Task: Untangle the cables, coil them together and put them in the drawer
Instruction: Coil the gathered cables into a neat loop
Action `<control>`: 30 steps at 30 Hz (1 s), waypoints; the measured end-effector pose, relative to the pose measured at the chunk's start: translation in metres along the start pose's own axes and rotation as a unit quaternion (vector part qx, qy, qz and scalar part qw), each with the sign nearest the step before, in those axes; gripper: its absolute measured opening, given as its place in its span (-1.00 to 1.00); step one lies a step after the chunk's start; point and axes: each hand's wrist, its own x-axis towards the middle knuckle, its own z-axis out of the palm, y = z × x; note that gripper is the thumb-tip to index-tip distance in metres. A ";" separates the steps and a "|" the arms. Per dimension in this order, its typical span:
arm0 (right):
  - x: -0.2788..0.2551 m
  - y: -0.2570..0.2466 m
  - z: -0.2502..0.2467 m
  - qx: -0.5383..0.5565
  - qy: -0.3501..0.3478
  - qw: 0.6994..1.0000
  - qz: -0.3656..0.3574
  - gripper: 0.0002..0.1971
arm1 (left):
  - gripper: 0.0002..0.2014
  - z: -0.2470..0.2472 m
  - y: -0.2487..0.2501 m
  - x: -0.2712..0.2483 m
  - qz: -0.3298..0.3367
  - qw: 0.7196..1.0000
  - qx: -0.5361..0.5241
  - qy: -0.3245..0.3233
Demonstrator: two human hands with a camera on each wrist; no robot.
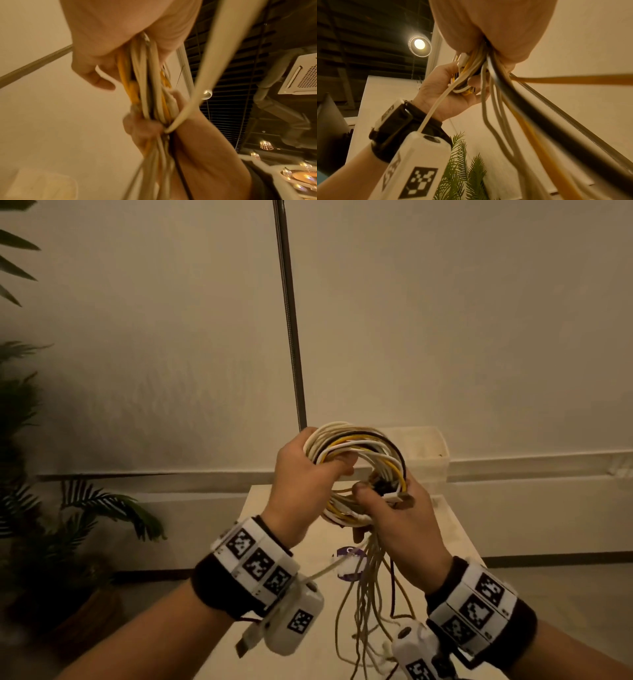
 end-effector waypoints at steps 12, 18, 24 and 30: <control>0.006 0.005 -0.013 0.023 0.008 1.000 0.013 -0.79 | -0.42 0.018 -0.015 0.009 -0.037 0.988 -0.133 0.071; 0.011 0.012 -0.018 -0.009 -0.034 0.997 0.071 -0.84 | -0.62 0.001 -0.018 0.029 0.292 0.933 0.211 -0.017; 0.013 0.026 -0.010 0.008 0.006 0.997 0.072 -0.81 | -0.92 0.004 -0.012 0.045 0.116 0.977 -0.096 0.154; 0.015 0.025 -0.012 -0.017 0.012 0.998 0.059 -0.81 | -0.81 -0.004 -0.021 0.063 0.081 0.953 -0.102 0.273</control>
